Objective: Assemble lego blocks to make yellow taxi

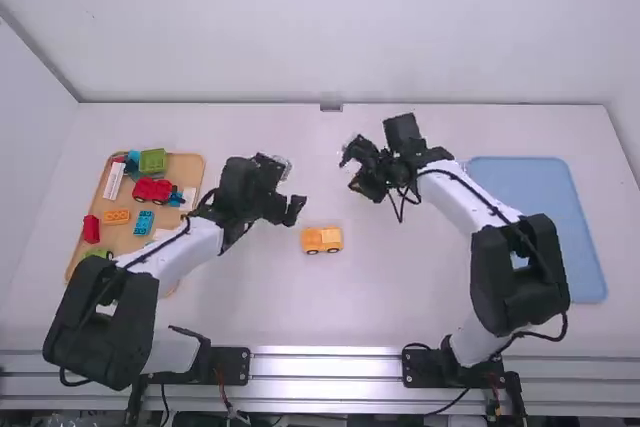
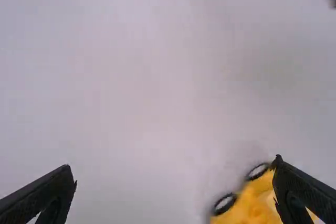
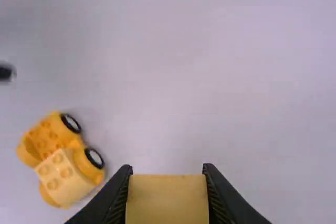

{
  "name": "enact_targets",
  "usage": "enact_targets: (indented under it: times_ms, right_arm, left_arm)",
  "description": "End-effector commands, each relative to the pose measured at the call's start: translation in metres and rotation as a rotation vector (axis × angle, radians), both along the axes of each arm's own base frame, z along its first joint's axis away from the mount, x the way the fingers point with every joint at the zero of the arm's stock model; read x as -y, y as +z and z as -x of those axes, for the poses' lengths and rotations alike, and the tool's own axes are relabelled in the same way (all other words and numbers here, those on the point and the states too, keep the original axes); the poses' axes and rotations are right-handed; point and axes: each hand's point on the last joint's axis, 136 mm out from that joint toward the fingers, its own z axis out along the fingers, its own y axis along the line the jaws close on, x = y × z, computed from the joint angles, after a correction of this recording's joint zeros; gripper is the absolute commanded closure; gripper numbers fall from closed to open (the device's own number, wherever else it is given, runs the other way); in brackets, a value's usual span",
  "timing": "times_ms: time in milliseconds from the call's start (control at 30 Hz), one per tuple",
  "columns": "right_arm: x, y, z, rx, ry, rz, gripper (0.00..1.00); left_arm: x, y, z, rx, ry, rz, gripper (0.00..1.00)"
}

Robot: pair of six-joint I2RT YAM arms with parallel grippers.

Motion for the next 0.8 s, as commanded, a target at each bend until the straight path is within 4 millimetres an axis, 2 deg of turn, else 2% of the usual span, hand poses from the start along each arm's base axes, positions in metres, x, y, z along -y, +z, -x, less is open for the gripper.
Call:
enact_targets:
  times_ms: [0,33,100,167,233,300,333,367,400,500,600,667,767]
  right_arm:
    - [0.001,-0.003,-0.005,0.081,0.02,0.159,1.0]
    - [-0.007,-0.001,-0.002,0.083,0.041,0.161,1.0]
    - [-0.03,0.01,0.004,0.106,0.095,0.146,1.0]
    - [-0.041,0.017,0.007,0.128,0.142,0.14,1.0]
    - [-0.058,0.025,0.012,0.152,0.204,0.122,1.0]
    - [-0.075,0.03,0.015,0.169,0.243,0.105,1.0]
    - [-0.081,0.032,0.016,0.177,0.26,0.104,1.0]
    - [-0.093,0.032,0.02,0.188,0.316,0.1,1.0]
    - [-0.098,0.032,0.021,0.19,0.335,0.099,0.99]
    - [-0.126,0.029,0.027,0.176,0.415,0.095,0.97]
    - [-0.143,0.021,0.029,0.147,0.459,0.112,0.97]
    - [-0.158,0.009,0.039,0.093,0.536,0.138,0.97]
    - [-0.173,-0.008,0.053,0.015,0.607,0.176,0.98]
  left_arm:
    - [-0.034,0.048,-0.025,0.131,0.185,-0.109,0.01]
    - [-0.042,0.058,-0.024,0.146,0.236,-0.106,0.01]
    - [-0.059,0.092,-0.016,0.229,0.323,-0.082,0.01]
    - [-0.067,0.108,-0.007,0.279,0.35,-0.073,0.01]
    - [-0.086,0.127,0.011,0.352,0.426,-0.066,0.01]
    - [-0.116,0.142,0.038,0.428,0.572,-0.051,0.01]
    - [-0.124,0.144,0.047,0.446,0.611,-0.047,0.01]
    - [-0.14,0.146,0.065,0.481,0.695,-0.035,0.01]
    - [-0.145,0.147,0.072,0.495,0.721,-0.025,0.01]
    - [-0.174,0.145,0.114,0.57,0.873,0.032,0.01]
    - [-0.185,0.142,0.134,0.607,0.923,0.072,0.01]
    - [-0.188,0.142,0.151,0.65,0.922,0.111,0.01]
    - [-0.192,0.142,0.161,0.675,0.939,0.124,0.01]
